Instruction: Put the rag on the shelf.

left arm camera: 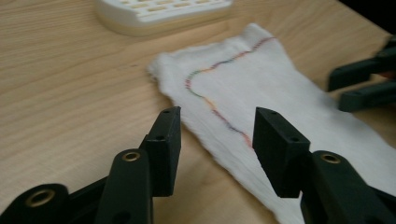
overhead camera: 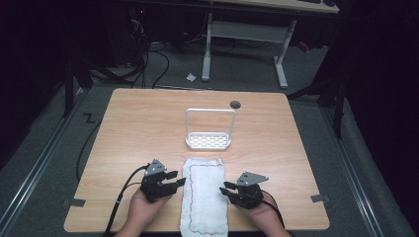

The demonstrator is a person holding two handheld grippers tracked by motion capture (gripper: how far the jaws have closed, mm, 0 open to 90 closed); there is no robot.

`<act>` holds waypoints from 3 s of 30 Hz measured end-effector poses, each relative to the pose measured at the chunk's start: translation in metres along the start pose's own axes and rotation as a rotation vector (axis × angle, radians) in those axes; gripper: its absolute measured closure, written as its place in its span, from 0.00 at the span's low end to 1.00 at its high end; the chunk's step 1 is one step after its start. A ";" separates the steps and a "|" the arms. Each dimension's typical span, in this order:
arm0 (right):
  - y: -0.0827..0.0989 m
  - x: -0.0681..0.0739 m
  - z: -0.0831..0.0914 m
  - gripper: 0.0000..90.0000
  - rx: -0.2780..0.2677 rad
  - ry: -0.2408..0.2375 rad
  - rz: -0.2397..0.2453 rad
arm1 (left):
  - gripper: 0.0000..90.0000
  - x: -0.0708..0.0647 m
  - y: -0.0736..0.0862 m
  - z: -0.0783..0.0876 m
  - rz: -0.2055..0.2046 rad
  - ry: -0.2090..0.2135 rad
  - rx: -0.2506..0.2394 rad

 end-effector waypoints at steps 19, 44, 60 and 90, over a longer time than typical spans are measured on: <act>-0.005 0.001 -0.001 0.73 -0.021 -0.036 0.021 | 0.78 0.001 -0.028 -0.066 -0.069 -0.111 0.040; -0.031 -0.044 -0.032 0.55 -0.029 0.148 -0.078 | 0.89 0.004 -0.025 -0.065 -0.022 -0.069 0.027; -0.030 -0.059 -0.057 0.57 0.034 0.102 -0.149 | 0.89 0.004 -0.026 -0.065 -0.013 -0.065 0.028; -0.045 -0.046 -0.030 0.96 -0.062 0.115 -0.082 | 0.93 -0.010 -0.030 -0.039 0.024 -0.007 -0.107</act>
Point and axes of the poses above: each handheld gripper's, and its own axes: z roughly backward along the jaws, y roughly out of its underside, x roughly to its left, the point moved 4 cm from there along -z, roughly forward along the jaws, and after that the axes turned 13 degrees about z, right-handed, at the moved point
